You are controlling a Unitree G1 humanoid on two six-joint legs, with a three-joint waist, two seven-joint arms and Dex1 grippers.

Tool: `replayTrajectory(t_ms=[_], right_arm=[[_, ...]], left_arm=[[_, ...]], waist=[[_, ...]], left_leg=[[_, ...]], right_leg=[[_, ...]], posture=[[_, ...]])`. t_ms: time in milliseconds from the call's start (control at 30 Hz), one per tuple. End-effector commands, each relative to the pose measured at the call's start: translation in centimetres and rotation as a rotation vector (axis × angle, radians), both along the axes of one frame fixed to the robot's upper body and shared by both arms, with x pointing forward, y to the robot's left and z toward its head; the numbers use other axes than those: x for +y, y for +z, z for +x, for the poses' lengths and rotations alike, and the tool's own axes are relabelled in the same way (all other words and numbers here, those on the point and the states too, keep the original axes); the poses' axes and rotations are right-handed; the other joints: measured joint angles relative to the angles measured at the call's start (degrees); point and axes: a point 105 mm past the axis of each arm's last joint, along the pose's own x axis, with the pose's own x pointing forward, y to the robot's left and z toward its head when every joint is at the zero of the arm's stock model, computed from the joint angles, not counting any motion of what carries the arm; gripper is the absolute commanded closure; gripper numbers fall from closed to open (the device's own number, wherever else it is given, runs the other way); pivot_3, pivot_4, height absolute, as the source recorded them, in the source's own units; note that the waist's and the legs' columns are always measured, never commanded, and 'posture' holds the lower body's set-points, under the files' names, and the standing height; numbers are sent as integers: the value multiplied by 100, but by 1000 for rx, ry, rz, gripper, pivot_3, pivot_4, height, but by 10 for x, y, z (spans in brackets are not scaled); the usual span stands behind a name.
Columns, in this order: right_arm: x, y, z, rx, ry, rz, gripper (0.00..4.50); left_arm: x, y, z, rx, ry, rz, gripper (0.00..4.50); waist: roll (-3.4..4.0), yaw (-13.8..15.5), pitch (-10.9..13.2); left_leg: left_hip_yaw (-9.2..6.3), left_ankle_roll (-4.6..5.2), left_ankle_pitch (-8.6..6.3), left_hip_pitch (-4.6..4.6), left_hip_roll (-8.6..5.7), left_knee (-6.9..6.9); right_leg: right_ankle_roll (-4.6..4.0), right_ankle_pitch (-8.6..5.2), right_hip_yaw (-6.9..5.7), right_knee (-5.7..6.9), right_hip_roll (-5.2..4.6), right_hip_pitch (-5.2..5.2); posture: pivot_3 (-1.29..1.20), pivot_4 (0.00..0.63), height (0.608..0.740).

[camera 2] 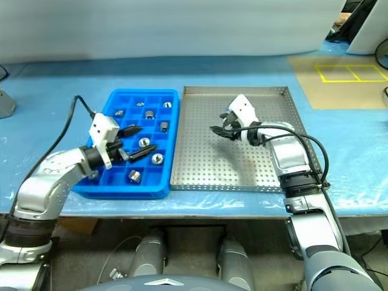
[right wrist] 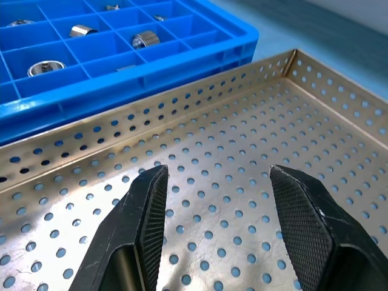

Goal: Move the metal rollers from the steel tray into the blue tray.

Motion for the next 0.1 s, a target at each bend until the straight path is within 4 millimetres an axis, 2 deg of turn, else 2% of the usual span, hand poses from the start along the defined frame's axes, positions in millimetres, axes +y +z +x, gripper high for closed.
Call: replayTrajectory(t_ms=[33,100], right_arm=[[3,11,-1,-61,0,-17,1752],[3,15,-6,-46,17,17,1752]], left_arm=[[-2,7,3,-38,-13,3,0],[-1,6,4,-36,-16,3,0]], waist=[[0,-30,0],[0,-43,0]], left_leg=[[0,2,-1,-1,-1,0],[0,3,-2,-3,-3,3]], right_leg=[[0,0,0,0,-1,0],[0,0,1,-1,-2,0]], posture=[[44,150,740],[37,150,740]])
